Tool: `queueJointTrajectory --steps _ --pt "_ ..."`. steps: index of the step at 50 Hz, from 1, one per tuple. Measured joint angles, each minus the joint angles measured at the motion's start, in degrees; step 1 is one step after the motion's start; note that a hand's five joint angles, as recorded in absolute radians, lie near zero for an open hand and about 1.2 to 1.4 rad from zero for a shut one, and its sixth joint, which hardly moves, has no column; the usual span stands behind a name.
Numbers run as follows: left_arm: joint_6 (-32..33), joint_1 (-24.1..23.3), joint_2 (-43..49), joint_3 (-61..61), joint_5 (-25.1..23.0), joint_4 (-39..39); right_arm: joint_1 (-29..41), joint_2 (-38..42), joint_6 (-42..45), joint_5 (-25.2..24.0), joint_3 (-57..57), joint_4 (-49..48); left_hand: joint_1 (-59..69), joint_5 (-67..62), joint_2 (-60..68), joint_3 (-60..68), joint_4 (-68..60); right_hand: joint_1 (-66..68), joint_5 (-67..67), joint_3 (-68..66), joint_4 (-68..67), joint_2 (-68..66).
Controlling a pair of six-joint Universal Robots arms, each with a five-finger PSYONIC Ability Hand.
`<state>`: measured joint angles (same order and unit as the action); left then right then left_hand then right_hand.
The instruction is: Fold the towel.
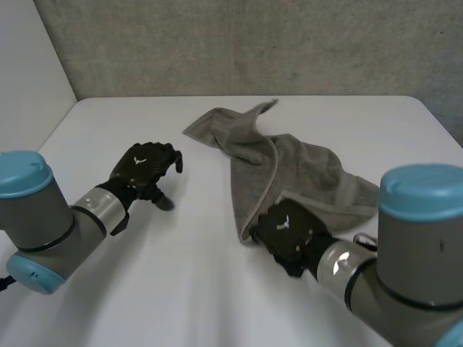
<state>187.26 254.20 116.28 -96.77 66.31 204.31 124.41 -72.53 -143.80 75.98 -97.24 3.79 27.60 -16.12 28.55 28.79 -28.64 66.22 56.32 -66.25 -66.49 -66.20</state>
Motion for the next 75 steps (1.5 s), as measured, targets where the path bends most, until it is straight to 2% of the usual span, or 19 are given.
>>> queueJointTrajectory --steps 4,7,13,15,20,22,24,33,35,36,37,43,47,55,66,68,72,75 --pt "-0.1 -1.6 0.0 1.0 0.1 0.4 0.1 -1.4 2.9 0.4 -3.4 -0.4 -1.9 1.9 -1.8 -2.1 2.1 -13.3 -12.9 12.3 12.4 12.2" --pt "-0.2 -3.1 0.1 2.3 0.2 0.7 -0.3 -2.2 4.9 1.0 -5.6 -2.2 -3.0 3.2 -3.0 -3.2 3.2 -31.8 -32.5 31.5 31.3 31.7" --pt "-0.4 -5.2 0.7 3.9 0.3 0.8 -2.7 -2.6 2.6 4.6 -7.2 -8.7 -4.8 5.1 -5.1 -5.2 5.2 -50.1 -52.6 49.9 50.7 49.9" --pt "-0.5 -5.7 0.9 4.0 0.3 0.8 -3.5 -2.6 0.7 6.0 -7.5 -10.8 -2.1 1.3 -3.0 -3.2 3.4 -52.0 -52.9 51.7 51.6 51.6" --pt "-0.4 -7.2 1.3 3.2 0.3 0.6 -5.9 -2.2 -6.3 9.3 -8.5 -16.2 37.8 -38.5 36.7 36.0 -36.5 -52.9 -52.9 52.2 51.6 51.7" --pt "-0.4 -7.6 1.4 2.8 0.3 0.5 -6.3 -1.8 -8.0 9.7 -8.8 -17.0 45.6 -47.0 46.1 45.6 -46.1 -53.0 -52.9 52.2 51.6 51.7" --pt "-0.4 -8.0 1.5 2.4 0.3 0.5 -6.6 -1.4 -9.3 9.9 -9.2 -17.8 46.2 -47.8 48.6 48.1 -49.0 -53.1 -52.9 52.2 51.6 51.7" --pt "-0.1 -9.6 3.0 1.9 0.0 0.6 -7.3 -0.1 -10.7 9.8 -10.6 -20.5 44.7 -46.7 46.7 46.9 -47.7 -53.1 -52.9 52.2 51.6 51.7" --pt "0.0 -10.0 3.6 2.2 -0.2 0.6 -7.4 0.0 -10.6 9.8 -10.7 -20.8 31.6 -32.9 32.0 31.9 -32.2 -53.1 -52.9 52.2 51.6 51.7" --pt "0.0 -10.3 4.0 2.6 -0.3 0.7 -7.7 0.1 -10.6 9.8 -10.7 -21.0 21.3 -22.6 20.6 20.9 -21.0 -53.1 -52.9 52.2 51.6 51.7" --pt "0.0 -10.6 4.5 3.0 -0.4 0.6 -7.9 0.0 -10.5 9.8 -10.7 -21.1 16.8 -18.6 16.0 16.3 -16.4 -53.1 -52.9 52.2 51.6 51.7" --pt "-0.1 -12.6 7.3 7.8 -0.5 -1.8 -9.5 0.2 -10.4 9.8 -10.5 -21.4 11.3 -12.2 11.3 11.3 -11.2 -53.0 -52.9 52.2 51.6 51.7" --pt "0.0 -13.8 9.5 12.0 -0.2 -6.9 -10.5 1.0 -10.7 9.5 -9.8 -21.6 8.5 -9.4 8.7 8.5 -8.6 -52.6 -52.7 52.0 51.5 51.7" --pt "0.0 -13.8 9.2 12.5 0.2 -12.1 -10.6 4.2 -13.1 7.0 -3.2 -19.3 8.5 -9.1 8.6 8.4 -8.5 -46.9 -46.2 47.0 47.4 47.4" --pt "0.0 -12.3 4.9 8.0 0.3 -12.1 -8.9 17.4 -15.0 3.8 20.1 -2.4 8.9 -9.9 8.7 8.6 -8.6 -45.3 -44.3 45.7 45.8 47.0" --pt "-0.1 -12.2 4.4 7.5 0.3 -11.9 -8.4 21.0 -15.0 3.9 25.5 1.1 15.2 -15.9 14.3 14.0 -14.1 -45.3 -44.3 45.7 45.8 47.0" --pt "-0.1 -12.2 4.1 7.1 0.2 -11.8 -7.6 26.7 -15.3 4.3 34.2 6.3 36.3 -37.9 36.0 35.4 -35.8 -45.2 -44.1 45.6 45.6 47.0" --pt "-0.1 -12.1 4.1 7.1 0.2 -11.8 -7.4 29.8 -15.8 4.5 38.7 8.9 43.5 -45.0 44.0 43.9 -44.3 -44.7 -43.6 44.8 44.8 45.9"
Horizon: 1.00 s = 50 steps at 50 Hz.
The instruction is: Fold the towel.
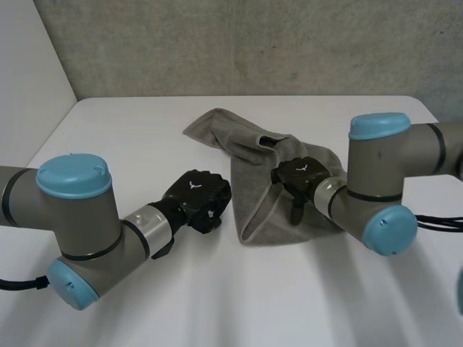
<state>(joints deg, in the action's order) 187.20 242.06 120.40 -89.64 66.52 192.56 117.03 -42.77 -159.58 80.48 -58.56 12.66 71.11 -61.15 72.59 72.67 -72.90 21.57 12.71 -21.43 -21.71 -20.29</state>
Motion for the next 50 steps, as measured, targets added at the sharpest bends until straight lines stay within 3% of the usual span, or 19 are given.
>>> queueJointTrajectory --steps 3,18,23,40,46,50 --pt "0.0 0.1 0.1 0.1 0.0 0.0 0.3 3.0 -0.8 0.3 4.6 2.7 1.9 -1.7 4.3 4.3 -4.7 0.6 0.8 -1.0 -1.1 -1.5" --pt "-0.1 0.8 0.5 0.3 -0.1 0.5 0.8 10.5 -1.5 3.4 18.8 11.0 2.1 -1.7 4.1 4.2 -4.5 4.4 4.0 -4.7 -4.5 -5.5" --pt "-0.1 0.9 0.8 0.2 -0.1 0.9 0.8 11.5 -1.3 4.2 20.9 12.7 -1.0 -0.3 -3.5 -3.5 3.8 5.9 5.2 -6.0 -5.7 -6.7" --pt "-0.1 0.9 1.0 0.0 -0.1 1.1 0.7 11.9 -1.2 4.5 20.8 14.0 -12.2 12.3 -13.6 -13.4 14.0 6.6 5.8 -6.4 -6.1 -6.8" --pt "0.0 0.8 1.1 0.0 -0.1 1.0 0.8 11.8 -1.1 4.5 20.6 14.1 -20.7 20.9 -21.9 -21.6 22.2 11.2 10.1 -11.1 -10.8 -12.2" --pt "0.0 0.8 1.1 0.0 -0.1 1.0 1.1 11.5 -1.1 4.4 20.3 14.2 -26.8 27.0 -27.5 -27.1 27.6 21.1 19.5 -21.3 -20.7 -22.6"
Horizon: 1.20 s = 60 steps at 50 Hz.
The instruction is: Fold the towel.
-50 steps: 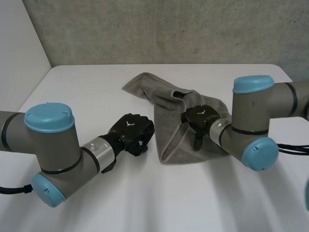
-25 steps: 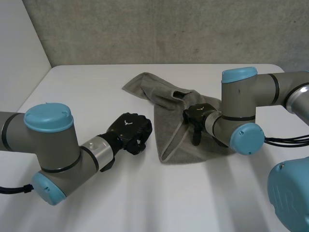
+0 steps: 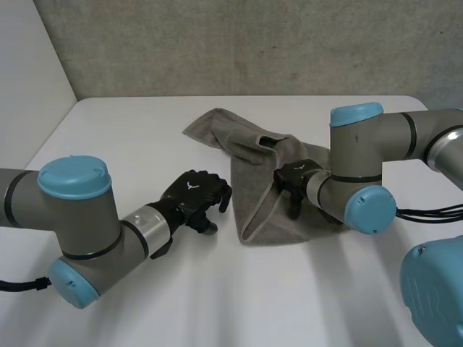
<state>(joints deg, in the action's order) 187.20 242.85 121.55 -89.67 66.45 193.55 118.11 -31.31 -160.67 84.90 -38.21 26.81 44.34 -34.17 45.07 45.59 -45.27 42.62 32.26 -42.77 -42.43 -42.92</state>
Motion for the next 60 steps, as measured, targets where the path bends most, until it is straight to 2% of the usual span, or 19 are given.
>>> queueJointTrajectory --steps 5,18,25,28,34,41,49,54,60 --pt "0.0 0.0 0.1 0.0 0.0 0.0 0.3 -0.7 0.0 0.0 -1.0 0.1 -6.1 6.4 -5.9 -6.0 5.9 5.4 5.5 -5.3 -5.6 -5.0" --pt "0.0 0.0 0.4 0.0 0.0 0.7 0.4 -3.8 0.3 -0.2 -6.9 -0.1 -7.2 7.6 -6.8 -7.2 7.0 12.4 16.6 -15.0 -15.8 -14.7" --pt "0.0 0.1 0.6 0.0 0.0 1.1 -0.2 -7.2 0.3 -0.9 -12.1 -0.4 -7.9 8.3 -7.4 -8.0 7.8 14.6 32.5 -30.4 -31.2 -30.3" --pt "0.0 0.1 0.7 0.0 -0.1 1.2 -0.7 -9.4 0.3 -1.2 -14.7 -0.6 -8.6 9.0 -8.1 -8.6 8.4 14.6 35.1 -33.4 -34.1 -32.2" --pt "0.0 0.1 0.7 0.3 -0.3 1.9 -2.7 -17.1 0.3 -4.0 -23.1 -1.4 -12.3 13.2 -12.2 -12.6 12.3 14.6 35.1 -33.5 -34.2 -32.2" --pt "0.0 -0.4 0.5 1.8 -0.8 5.1 -6.1 -30.2 1.4 -9.9 -37.6 -4.1 -16.6 18.0 -16.5 -16.8 16.7 14.6 35.1 -33.5 -34.2 -32.2" --pt "0.1 -2.3 2.6 5.8 -3.4 10.3 -9.7 -43.2 9.8 -13.1 -53.9 -5.3 -17.4 19.0 -17.3 -17.8 17.7 14.6 35.1 -33.5 -34.2 -32.2" --pt "0.1 -4.3 6.0 9.6 -6.6 11.5 -12.2 -48.8 14.2 -13.8 -61.1 -5.3 -17.4 18.9 -17.3 -17.8 17.7 14.6 35.1 -33.5 -34.2 -32.2" --pt "0.5 -6.3 10.7 13.6 -8.2 10.9 -14.9 -53.6 17.1 -15.8 -66.8 -5.5 -17.4 18.8 -17.3 -17.8 17.7 14.6 35.1 -33.5 -34.2 -32.2"
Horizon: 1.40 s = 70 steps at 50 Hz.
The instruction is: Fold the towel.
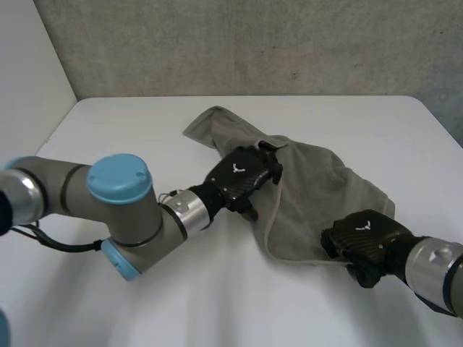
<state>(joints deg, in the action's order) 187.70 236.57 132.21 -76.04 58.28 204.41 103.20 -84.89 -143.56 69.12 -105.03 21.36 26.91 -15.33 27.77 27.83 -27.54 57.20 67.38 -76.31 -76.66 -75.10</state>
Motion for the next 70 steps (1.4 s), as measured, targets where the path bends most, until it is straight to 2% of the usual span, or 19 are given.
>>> queueJointTrajectory --steps 11,20,25,38,60,70 --pt "6.4 -1.4 4.4 5.0 1.7 -0.5 -6.5 -4.5 6.2 -4.4 -5.0 0.3 0.0 0.0 0.0 0.0 0.0 0.0 0.0 0.0 -0.2 0.0" --pt "9.3 -1.2 9.7 16.4 10.6 -1.1 -13.8 -5.2 13.4 -5.9 -9.0 0.5 -0.2 0.3 -0.1 0.0 0.1 0.0 0.0 0.0 -0.2 0.0" --pt "10.9 -1.2 14.0 23.4 12.9 -2.2 -16.7 -5.1 14.6 -8.4 -10.8 0.4 -0.2 0.2 -0.2 0.0 0.1 0.0 0.0 0.0 -0.2 0.0" --pt "15.0 -1.2 24.0 38.4 12.7 -8.7 -18.8 -4.6 14.5 -12.8 -13.1 -0.1 -0.2 -0.9 -0.2 0.0 0.1 0.0 0.0 -0.3 -0.3 0.0" --pt "14.8 -1.5 25.9 42.5 10.8 -10.1 -19.2 -1.0 14.5 -12.7 -14.4 -3.3 2.0 -3.9 0.5 0.6 -0.9 0.0 0.0 -0.3 -0.3 0.0" --pt "14.4 -1.8 28.8 46.6 10.2 -10.0 -19.2 -0.5 14.5 -12.8 -14.5 -3.6 11.4 -13.0 10.5 10.3 -10.5 0.0 0.0 -0.3 -0.3 0.0"
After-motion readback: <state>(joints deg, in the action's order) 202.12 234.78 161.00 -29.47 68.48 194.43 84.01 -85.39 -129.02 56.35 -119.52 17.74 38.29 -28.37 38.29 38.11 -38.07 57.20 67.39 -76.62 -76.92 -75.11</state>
